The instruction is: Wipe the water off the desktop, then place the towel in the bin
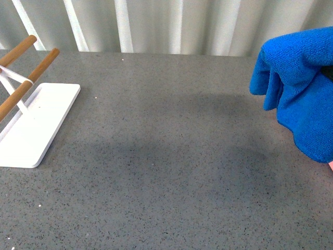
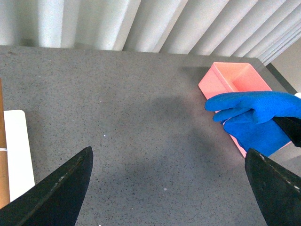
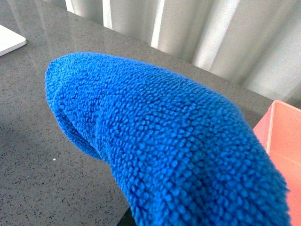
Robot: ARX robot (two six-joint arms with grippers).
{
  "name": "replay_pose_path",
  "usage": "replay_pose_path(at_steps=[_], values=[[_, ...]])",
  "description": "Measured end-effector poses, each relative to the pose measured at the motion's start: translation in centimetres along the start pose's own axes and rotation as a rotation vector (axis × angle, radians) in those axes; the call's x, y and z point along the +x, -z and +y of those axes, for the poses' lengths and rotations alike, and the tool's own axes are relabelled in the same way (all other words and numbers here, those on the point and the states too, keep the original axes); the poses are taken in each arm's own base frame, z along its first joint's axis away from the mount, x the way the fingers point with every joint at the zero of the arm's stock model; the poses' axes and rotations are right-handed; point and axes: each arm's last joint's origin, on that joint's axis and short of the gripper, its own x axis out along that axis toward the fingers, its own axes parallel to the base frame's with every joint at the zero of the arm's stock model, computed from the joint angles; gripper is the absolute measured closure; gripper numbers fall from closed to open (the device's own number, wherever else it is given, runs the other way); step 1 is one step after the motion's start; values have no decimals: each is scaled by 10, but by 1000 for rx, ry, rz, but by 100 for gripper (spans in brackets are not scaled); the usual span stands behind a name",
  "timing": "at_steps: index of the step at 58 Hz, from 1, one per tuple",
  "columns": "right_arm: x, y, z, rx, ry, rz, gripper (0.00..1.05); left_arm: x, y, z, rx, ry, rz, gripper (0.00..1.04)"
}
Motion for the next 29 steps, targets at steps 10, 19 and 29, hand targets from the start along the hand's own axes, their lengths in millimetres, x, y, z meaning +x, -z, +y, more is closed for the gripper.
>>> replay_pose_path(at_steps=[10, 19, 29], values=[[-2, 1, -1, 4, 6, 3, 100, -21, 4, 1, -22, -68, -43, 8], [-2, 2, -3, 8, 14, 10, 100, -34, 37, -4, 218, -524, -386, 40], [-3, 4, -4, 14, 18, 21, 100, -39, 63, -17, 235, -540, -401, 70]])
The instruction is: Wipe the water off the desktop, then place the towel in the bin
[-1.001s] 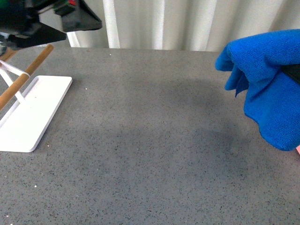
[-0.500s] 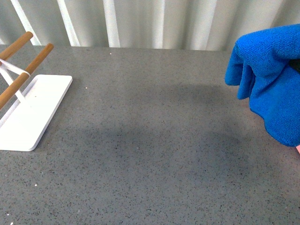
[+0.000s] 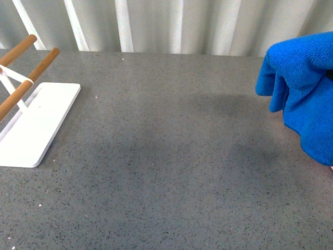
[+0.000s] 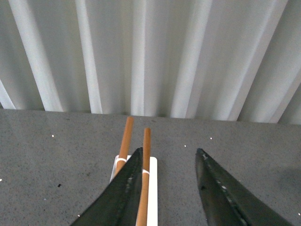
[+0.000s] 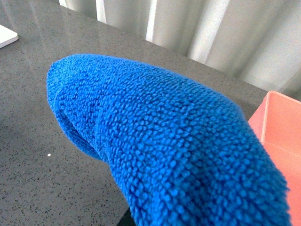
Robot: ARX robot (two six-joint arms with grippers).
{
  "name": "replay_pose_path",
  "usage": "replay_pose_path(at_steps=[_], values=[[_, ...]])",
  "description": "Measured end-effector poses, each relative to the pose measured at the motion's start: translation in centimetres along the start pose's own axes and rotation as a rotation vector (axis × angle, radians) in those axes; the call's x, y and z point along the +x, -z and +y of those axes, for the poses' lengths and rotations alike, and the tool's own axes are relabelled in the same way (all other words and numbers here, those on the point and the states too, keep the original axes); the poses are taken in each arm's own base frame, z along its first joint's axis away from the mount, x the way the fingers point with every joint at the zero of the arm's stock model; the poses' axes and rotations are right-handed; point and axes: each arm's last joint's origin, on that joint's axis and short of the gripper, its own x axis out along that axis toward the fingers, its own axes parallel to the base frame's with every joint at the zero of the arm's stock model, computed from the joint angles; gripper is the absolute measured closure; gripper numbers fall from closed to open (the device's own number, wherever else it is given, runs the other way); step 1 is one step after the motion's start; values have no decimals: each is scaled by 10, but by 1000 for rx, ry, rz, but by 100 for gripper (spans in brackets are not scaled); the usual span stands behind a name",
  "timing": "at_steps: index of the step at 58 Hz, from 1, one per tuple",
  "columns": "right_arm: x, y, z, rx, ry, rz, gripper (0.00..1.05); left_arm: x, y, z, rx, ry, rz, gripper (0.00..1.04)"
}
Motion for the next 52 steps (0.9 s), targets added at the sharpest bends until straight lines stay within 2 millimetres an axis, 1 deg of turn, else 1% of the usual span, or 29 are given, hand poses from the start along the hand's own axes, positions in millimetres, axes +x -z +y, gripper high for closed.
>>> replay_pose_path(at_steps=[4, 5, 8, 13, 16, 24, 32, 42, 52], values=[[0, 0, 0, 0, -1, 0, 100, -8, 7, -4, 4, 3, 2, 85], [0, 0, 0, 0, -1, 1, 100, -11, 9, -5, 5, 3, 0, 90], [0, 0, 0, 1, -1, 2, 100, -17, 12, -8, 4, 3, -4, 101], [-1, -1, 1, -1, 1, 1, 100, -24, 17, -10, 9, -1, -4, 101], [-1, -2, 1, -2, 1, -1, 100, -27, 19, -15, 9, -22, -1, 101], [-2, -8, 6, -7, -3, -21, 100, -36, 25, -21, 9, 6, -1, 101], [-6, -9, 12, -1, -14, -28, 100, -43, 28, -22, 9, 5, -2, 101], [-13, -13, 14, 17, -5, -53, 100, -52, 35, -21, 9, 5, -9, 101], [-12, -14, 19, 12, -4, -54, 100, -57, 34, -22, 11, 5, -28, 101]])
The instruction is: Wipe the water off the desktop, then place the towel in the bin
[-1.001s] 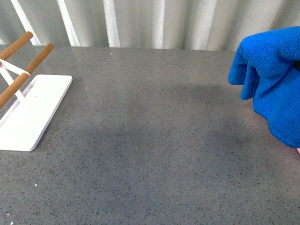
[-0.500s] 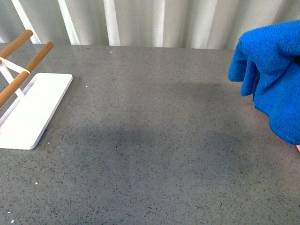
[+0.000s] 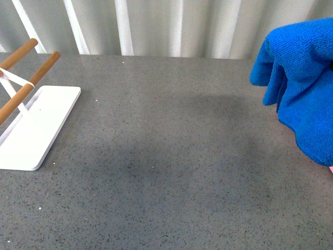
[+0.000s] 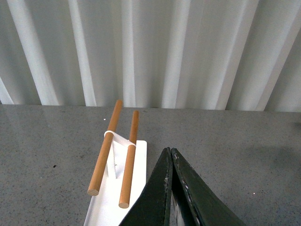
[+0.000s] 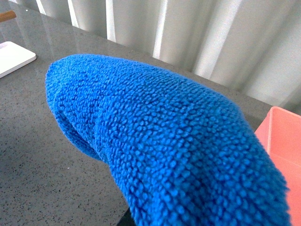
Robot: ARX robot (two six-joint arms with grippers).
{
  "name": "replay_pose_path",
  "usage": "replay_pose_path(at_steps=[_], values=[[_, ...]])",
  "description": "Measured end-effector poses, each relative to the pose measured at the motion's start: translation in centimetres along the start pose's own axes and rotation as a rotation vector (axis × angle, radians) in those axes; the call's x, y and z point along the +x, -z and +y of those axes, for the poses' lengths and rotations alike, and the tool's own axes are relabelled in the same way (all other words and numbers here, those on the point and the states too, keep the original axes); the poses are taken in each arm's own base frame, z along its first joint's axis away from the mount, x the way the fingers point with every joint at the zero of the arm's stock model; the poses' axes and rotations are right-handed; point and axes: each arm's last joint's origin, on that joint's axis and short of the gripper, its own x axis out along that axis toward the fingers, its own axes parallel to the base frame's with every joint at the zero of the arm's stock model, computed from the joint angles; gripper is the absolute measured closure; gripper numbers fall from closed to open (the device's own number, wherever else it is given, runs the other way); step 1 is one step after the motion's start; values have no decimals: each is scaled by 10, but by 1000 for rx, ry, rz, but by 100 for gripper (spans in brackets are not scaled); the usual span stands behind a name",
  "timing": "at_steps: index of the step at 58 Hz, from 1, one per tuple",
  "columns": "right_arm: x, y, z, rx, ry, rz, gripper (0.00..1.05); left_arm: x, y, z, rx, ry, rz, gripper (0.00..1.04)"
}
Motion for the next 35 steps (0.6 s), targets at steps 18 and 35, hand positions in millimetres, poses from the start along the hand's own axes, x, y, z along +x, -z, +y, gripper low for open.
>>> replay_pose_path(at_steps=[18, 35], values=[[0, -1, 2, -2, -1, 14, 100, -11, -1, 0, 0, 0, -6, 101], [0, 0, 2, -9, -1, 19, 100, -16, -1, 0, 0, 0, -6, 101]])
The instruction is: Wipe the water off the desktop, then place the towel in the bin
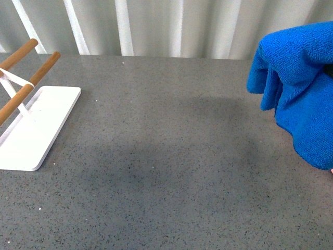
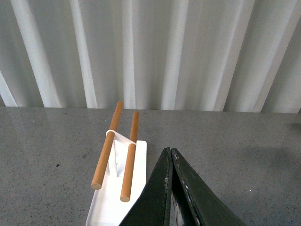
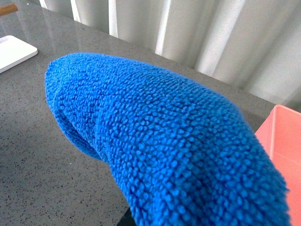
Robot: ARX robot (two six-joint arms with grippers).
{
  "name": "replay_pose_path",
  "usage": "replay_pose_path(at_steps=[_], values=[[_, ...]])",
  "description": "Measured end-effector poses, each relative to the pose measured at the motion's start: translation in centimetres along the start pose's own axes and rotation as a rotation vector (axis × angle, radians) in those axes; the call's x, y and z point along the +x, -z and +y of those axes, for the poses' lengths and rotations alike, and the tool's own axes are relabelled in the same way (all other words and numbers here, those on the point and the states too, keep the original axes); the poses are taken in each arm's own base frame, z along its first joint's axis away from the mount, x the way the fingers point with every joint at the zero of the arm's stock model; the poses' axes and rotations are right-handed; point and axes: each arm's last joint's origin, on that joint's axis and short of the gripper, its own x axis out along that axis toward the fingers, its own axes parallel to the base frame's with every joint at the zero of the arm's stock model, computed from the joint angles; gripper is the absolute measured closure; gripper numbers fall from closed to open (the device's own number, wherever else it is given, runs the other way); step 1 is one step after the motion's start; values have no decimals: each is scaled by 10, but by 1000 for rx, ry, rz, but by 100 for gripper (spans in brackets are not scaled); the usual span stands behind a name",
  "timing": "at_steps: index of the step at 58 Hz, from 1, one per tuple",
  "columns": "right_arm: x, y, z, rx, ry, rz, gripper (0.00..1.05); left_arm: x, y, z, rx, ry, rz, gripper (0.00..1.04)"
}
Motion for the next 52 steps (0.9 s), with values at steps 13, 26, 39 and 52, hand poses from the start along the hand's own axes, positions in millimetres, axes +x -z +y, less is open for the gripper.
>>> replay_pose_path(at_steps=[13, 26, 39, 52], values=[[0, 0, 1, -2, -1, 0, 100, -8, 4, 0, 0, -1, 28, 101], [2, -3, 1, -6, -2, -8, 100, -14, 3, 0, 1, 0, 6, 101], [16, -19, -10, 27, 49, 4, 100, -14, 3, 0, 1, 0, 7, 75], [66, -25, -26, 252, 80, 181, 100, -14, 3, 0, 0, 0, 7, 36]])
